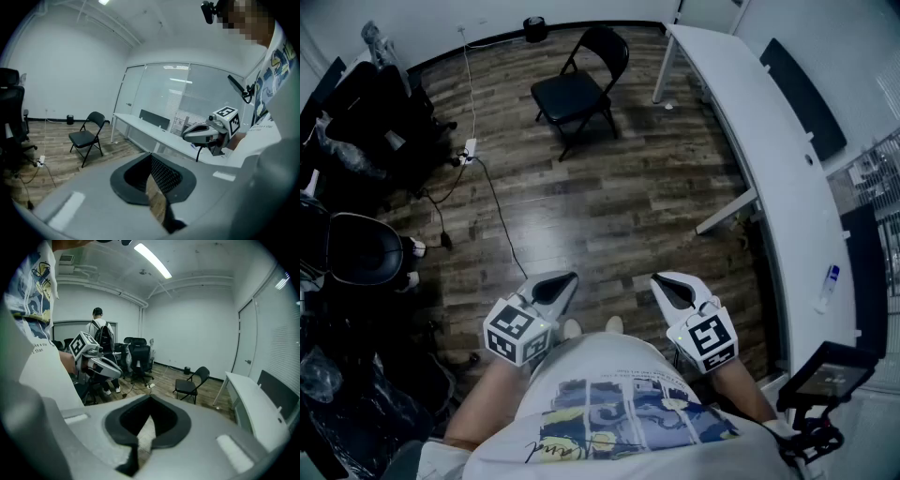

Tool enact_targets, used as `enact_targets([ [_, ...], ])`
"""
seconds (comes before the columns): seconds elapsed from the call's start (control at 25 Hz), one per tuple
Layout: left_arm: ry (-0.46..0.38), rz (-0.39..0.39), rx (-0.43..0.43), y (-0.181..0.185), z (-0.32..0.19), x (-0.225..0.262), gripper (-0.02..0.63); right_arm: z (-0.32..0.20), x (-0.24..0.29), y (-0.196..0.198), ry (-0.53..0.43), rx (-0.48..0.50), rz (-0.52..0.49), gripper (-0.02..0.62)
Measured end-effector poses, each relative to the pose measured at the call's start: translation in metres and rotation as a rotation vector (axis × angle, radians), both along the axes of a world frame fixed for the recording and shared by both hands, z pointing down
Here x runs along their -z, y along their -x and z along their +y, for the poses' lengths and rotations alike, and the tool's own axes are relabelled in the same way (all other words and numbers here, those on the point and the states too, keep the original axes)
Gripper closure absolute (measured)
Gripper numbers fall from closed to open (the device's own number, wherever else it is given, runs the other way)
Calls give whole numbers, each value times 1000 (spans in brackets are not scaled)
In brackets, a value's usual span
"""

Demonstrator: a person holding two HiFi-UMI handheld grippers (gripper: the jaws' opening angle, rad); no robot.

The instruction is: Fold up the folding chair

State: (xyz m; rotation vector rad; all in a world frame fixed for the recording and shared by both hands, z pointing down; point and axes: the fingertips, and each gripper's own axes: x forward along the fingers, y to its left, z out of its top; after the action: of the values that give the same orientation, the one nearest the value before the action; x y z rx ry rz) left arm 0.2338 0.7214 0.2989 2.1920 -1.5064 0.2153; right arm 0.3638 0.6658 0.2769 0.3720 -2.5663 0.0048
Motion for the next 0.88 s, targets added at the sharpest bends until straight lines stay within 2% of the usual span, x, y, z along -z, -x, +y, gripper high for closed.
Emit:
enact_targets([
  [0.32,4,-34,45,54,13,2,600,10,8,40,-21,17,32,594],
  [0.52,-3,-66,22,68,29,-10,600,28,0,61,-26,13,46,594],
  [0.88,25,-27,20,90,38,-22,600,33,-5,78,8,-5,73,594],
])
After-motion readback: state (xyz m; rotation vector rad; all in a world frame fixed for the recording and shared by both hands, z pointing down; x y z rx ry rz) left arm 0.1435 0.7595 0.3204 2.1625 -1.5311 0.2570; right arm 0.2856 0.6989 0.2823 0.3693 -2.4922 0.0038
